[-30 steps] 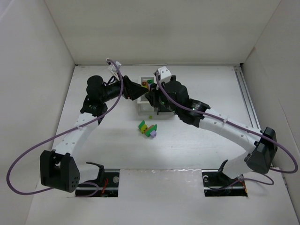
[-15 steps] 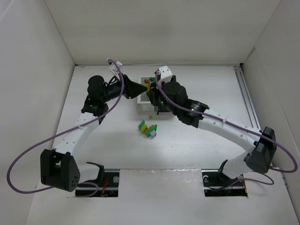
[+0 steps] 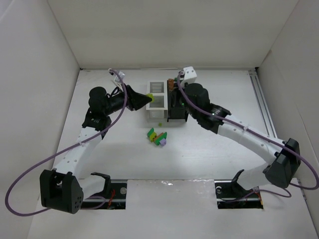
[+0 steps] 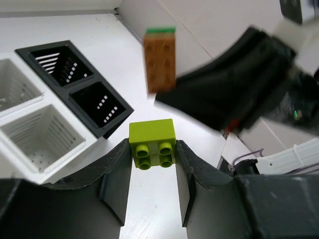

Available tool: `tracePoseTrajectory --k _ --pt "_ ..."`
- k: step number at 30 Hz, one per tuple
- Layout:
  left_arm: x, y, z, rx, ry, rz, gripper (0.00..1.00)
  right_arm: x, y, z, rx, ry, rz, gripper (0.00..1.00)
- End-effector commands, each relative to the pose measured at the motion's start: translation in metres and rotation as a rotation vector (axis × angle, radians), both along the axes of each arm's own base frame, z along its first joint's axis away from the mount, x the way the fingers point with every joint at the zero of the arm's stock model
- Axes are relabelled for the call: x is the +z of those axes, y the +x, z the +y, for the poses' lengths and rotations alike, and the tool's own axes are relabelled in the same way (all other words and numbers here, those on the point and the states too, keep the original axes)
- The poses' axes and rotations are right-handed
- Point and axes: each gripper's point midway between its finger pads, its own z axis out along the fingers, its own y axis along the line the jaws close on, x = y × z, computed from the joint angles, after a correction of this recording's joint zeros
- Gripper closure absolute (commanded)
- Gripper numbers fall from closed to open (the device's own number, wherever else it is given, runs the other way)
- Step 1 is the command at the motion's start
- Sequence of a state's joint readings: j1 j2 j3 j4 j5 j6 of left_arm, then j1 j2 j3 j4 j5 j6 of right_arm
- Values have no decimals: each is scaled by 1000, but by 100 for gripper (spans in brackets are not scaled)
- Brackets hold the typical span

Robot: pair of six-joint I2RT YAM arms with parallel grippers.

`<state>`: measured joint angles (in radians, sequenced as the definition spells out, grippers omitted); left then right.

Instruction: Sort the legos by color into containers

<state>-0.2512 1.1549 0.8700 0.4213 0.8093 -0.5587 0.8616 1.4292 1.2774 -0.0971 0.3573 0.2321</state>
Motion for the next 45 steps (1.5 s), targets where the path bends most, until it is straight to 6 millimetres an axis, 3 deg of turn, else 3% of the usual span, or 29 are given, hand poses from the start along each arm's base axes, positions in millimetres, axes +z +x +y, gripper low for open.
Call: tracePoseTrajectory --k 1,3,5,8,11,12,16,18,19,20,25,26,27,33,35,39,40,44,45 --pt "6 -11 12 4 4 -42 100 33 21 -50 -156 51 -79 100" --pt "-1 -12 16 13 17 -28 100 35 19 -59 -166 46 -89 100" --pt "11 -5 19 42 39 -89 100 22 17 -66 -160 5 -77 100" --pt "7 22 23 110 87 -70 100 7 11 -74 -152 -46 -73 100" --pt "-18 73 24 201 226 21 100 -9 8 -83 -137 -123 -77 100" --pt "-24 100 22 244 316 42 100 -7 5 -86 -132 -139 -90 100" --pt "-31 150 22 302 431 72 100 -7 -6 -87 -54 -162 -108 100" --pt "-36 165 23 306 475 94 100 -14 -13 -89 -10 -180 -102 100" --pt "-27 170 18 308 483 77 100 -9 -19 -88 20 -169 -118 100" --pt "-45 173 15 310 513 116 100 -12 -23 -88 58 -178 -116 100" --pt "-68 181 2 277 573 147 100 -17 -48 -81 201 -153 -128 100" --pt "-65 185 1 274 580 135 100 -18 -52 -80 215 -150 -127 100" --pt "-77 187 1 267 594 163 100 -20 -54 -79 239 -163 -126 100" --pt "-77 191 -21 232 617 134 100 -21 -66 -72 304 -169 -136 100" --pt "-86 188 -25 215 632 157 99 -21 -67 -71 317 -175 -141 100" --pt "-93 188 -28 214 644 165 88 -19 -67 -71 321 -192 -154 100" --pt "-94 190 -27 227 650 165 77 -22 -65 -71 325 -206 -153 100" --pt "-101 193 -20 260 679 181 52 -21 -67 -69 342 -236 -176 100" --pt "-101 193 -20 261 679 181 52 -21 -67 -69 343 -236 -176 100"
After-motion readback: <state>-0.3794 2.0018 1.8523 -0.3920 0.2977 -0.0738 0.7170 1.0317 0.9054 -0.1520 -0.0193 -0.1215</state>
